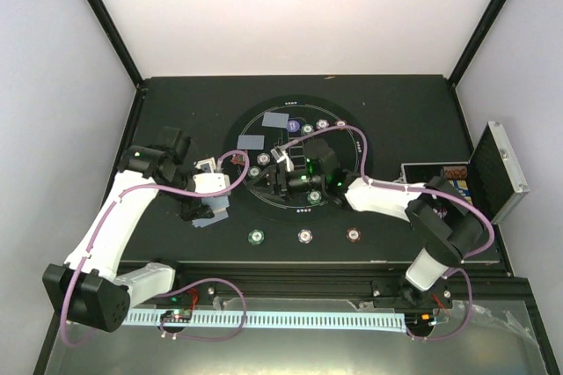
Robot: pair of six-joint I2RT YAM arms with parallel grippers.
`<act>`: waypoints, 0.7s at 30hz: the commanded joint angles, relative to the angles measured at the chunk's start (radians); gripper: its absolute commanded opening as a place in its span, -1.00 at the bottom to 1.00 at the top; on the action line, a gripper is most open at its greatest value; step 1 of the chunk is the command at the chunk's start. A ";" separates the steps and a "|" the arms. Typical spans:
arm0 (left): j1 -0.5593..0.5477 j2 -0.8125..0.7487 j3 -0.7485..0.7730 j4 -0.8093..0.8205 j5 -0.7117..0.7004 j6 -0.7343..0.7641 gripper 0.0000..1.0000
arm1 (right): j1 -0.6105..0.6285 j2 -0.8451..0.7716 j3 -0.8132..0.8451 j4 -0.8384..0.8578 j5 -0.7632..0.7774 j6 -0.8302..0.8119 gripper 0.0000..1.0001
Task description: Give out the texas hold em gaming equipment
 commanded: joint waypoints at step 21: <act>-0.009 0.005 0.010 -0.005 0.039 0.010 -0.97 | 0.155 0.162 0.184 0.093 -0.010 0.070 0.56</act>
